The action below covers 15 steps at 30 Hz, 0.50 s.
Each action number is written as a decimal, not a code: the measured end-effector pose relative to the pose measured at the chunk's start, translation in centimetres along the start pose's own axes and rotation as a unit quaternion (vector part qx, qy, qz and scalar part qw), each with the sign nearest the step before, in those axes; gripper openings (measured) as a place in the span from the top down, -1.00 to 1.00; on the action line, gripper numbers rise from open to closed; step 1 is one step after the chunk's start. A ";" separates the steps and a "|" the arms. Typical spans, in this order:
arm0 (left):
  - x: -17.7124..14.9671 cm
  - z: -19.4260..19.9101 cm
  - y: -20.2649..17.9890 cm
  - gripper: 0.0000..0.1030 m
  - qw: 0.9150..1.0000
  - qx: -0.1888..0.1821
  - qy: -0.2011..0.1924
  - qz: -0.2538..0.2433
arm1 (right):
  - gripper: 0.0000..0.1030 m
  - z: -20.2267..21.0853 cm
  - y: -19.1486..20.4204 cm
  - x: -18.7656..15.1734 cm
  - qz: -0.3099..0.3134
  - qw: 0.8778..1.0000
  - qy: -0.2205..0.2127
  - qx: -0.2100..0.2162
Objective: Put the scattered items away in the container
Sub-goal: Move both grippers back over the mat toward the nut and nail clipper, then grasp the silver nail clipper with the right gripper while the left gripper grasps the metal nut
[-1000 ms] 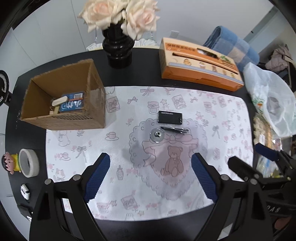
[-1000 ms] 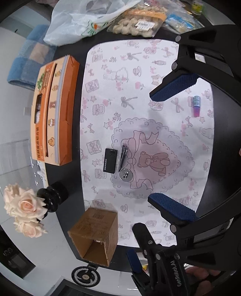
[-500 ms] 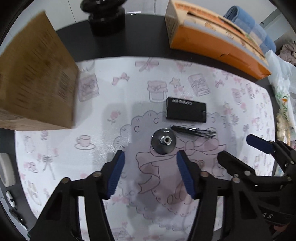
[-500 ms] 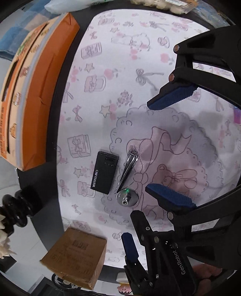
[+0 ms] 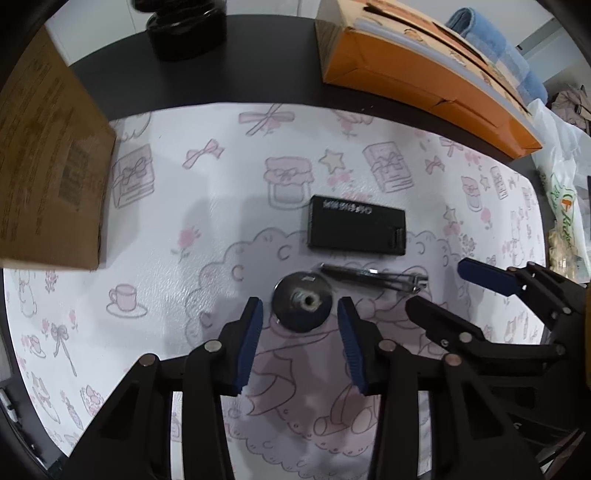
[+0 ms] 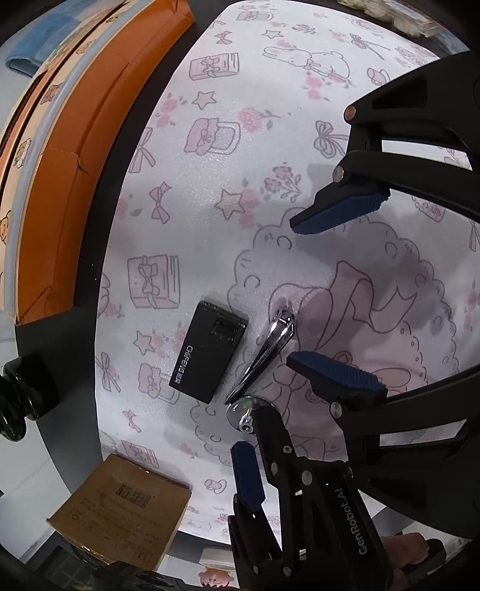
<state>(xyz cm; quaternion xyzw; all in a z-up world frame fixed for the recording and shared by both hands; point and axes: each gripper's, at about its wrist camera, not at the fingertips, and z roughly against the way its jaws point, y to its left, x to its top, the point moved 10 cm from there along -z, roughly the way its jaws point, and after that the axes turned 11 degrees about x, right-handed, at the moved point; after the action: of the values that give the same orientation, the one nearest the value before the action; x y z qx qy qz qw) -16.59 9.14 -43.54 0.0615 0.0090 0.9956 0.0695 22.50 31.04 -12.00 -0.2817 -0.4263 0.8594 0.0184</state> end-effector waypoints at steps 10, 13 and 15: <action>-0.1 0.0 -1.4 0.62 1.000 -0.012 0.002 -0.003 | -0.14 -1.3 2.5 0.2 0.059 0.998 0.008 0.010; -0.1 -0.3 -0.8 0.65 1.000 -0.014 0.006 0.005 | -0.10 -1.4 2.5 0.3 0.066 0.998 0.004 0.003; 0.0 -0.3 -0.8 0.68 1.000 -0.014 0.006 0.002 | 0.31 -1.4 2.3 0.2 0.070 0.998 0.003 -0.005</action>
<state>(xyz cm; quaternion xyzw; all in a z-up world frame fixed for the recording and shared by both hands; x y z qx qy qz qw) -16.50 9.96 -43.84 0.0549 -0.0046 0.9962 0.0681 23.48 30.63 -14.52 -0.3136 -0.4096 0.8556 -0.0418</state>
